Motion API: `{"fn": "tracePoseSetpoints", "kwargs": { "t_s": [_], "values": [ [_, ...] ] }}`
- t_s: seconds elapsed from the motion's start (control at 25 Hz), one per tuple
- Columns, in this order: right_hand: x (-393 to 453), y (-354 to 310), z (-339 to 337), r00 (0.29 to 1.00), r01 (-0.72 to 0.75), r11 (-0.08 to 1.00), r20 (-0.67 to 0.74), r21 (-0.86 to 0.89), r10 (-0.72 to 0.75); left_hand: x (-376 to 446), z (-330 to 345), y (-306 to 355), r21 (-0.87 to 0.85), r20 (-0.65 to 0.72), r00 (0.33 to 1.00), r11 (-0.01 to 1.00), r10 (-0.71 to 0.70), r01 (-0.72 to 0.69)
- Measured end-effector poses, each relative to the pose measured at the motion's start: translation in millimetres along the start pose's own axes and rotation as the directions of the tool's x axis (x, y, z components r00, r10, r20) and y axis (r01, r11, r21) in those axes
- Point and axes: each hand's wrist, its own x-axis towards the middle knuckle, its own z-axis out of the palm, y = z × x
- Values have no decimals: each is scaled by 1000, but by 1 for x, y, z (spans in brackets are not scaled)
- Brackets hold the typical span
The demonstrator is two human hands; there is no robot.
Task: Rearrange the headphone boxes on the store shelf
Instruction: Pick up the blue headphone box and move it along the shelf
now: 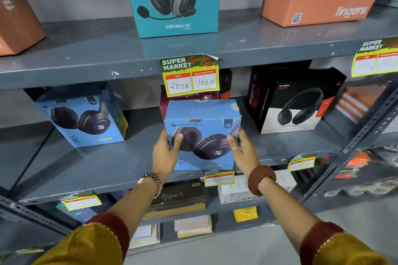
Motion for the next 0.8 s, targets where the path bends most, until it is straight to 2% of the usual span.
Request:
{"fn": "tracePoseSetpoints", "kwargs": {
  "t_s": [0.2,0.48,0.6,0.8],
  "values": [
    [-14,-3,-23,1000,21,1000,-14,-23,-22,-22,-12,11,53,-50,997,997,56,-54],
    [-51,-24,-50,994,108,993,-15,-45,-109,-63,-35,27,-14,-64,996,998,59,-60],
    [-59,-42,-37,988,154,986,9,-70,-153,-75,-60,28,-44,-111,993,998,37,-42],
    [-63,-69,36,970,226,972,101,-65,-219,-75,-138,-1,-57,-173,985,998,-25,15]
  ]
}}
